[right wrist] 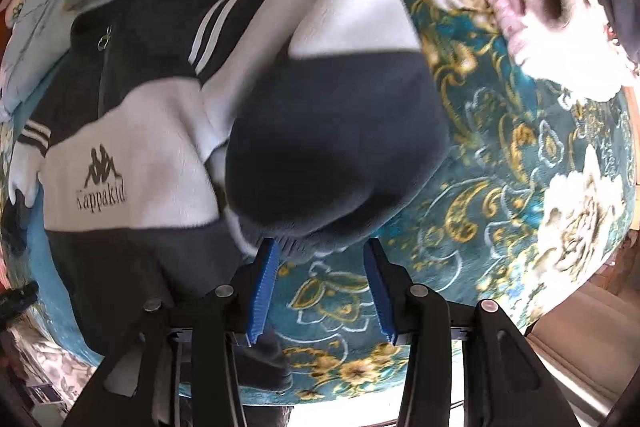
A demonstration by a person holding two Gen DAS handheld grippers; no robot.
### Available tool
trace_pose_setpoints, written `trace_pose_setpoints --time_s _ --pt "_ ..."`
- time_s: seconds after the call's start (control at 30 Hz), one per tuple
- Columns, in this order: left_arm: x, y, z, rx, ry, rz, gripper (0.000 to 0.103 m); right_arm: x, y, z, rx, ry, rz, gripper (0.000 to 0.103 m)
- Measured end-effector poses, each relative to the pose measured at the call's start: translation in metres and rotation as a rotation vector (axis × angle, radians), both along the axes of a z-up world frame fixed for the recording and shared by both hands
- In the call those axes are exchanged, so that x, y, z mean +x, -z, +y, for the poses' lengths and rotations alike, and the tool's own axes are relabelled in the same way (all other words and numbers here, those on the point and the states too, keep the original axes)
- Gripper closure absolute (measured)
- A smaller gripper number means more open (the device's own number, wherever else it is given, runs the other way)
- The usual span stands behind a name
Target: Fold clothes
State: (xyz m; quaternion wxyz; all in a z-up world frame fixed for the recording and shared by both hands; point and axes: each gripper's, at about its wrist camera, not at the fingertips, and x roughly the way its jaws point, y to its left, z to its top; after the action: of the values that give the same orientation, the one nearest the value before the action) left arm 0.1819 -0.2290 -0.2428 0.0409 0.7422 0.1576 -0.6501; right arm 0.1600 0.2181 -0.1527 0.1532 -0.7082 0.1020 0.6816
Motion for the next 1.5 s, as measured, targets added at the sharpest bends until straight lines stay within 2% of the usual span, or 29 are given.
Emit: trace_pose_setpoints --time_s 0.03,0.13,0.33,0.4,0.43,0.47,0.57,0.67,0.83,1.07,1.13,1.23,1.4,1.5 --pt "-0.002 -0.001 0.002 -0.001 0.012 0.003 0.038 -0.001 0.003 -0.005 -0.002 -0.022 0.004 0.049" --pt "-0.002 -0.002 0.009 0.0 0.033 0.0 0.038 -0.009 0.014 -0.02 0.017 -0.098 -0.003 0.049" --pt "0.002 -0.006 0.021 -0.01 0.079 -0.005 0.038 -0.027 0.042 -0.027 0.028 -0.117 -0.055 0.049" --pt "0.002 -0.005 0.024 -0.01 0.078 -0.009 0.038 -0.029 0.045 -0.022 0.022 -0.103 -0.06 0.063" --pt "0.003 -0.005 0.025 -0.01 0.077 -0.011 0.038 -0.03 0.041 -0.017 0.027 -0.104 -0.06 0.072" --pt "0.003 -0.005 0.026 -0.007 0.072 -0.011 0.038 -0.031 0.037 -0.011 0.033 -0.106 -0.06 0.076" --pt "0.001 -0.006 0.03 0.005 0.06 -0.004 0.038 -0.03 0.019 0.007 0.051 -0.116 -0.051 0.08" --pt "-0.001 -0.009 0.036 0.014 0.059 0.009 0.038 -0.029 -0.013 0.034 0.096 -0.109 -0.006 0.081" --pt "-0.003 -0.013 0.041 0.024 0.044 0.027 0.038 -0.044 -0.094 0.107 0.251 -0.079 0.108 0.081" --pt "0.004 -0.016 0.033 0.018 -0.004 0.029 0.038 -0.075 -0.154 0.182 0.417 0.026 0.165 0.081" --pt "0.006 -0.017 0.028 0.015 -0.021 0.03 0.038 -0.079 -0.147 0.204 0.394 0.078 0.151 0.081" --pt "0.011 -0.018 0.02 0.007 -0.045 0.028 0.038 -0.075 -0.13 0.213 0.355 0.121 0.118 0.078" --pt "0.018 -0.019 0.001 0.014 -0.113 0.032 0.038 -0.077 -0.135 0.189 0.333 0.086 0.161 0.077" --pt "0.021 -0.023 -0.023 0.035 -0.21 0.058 0.038 -0.078 -0.139 0.175 0.321 0.063 0.188 0.072"
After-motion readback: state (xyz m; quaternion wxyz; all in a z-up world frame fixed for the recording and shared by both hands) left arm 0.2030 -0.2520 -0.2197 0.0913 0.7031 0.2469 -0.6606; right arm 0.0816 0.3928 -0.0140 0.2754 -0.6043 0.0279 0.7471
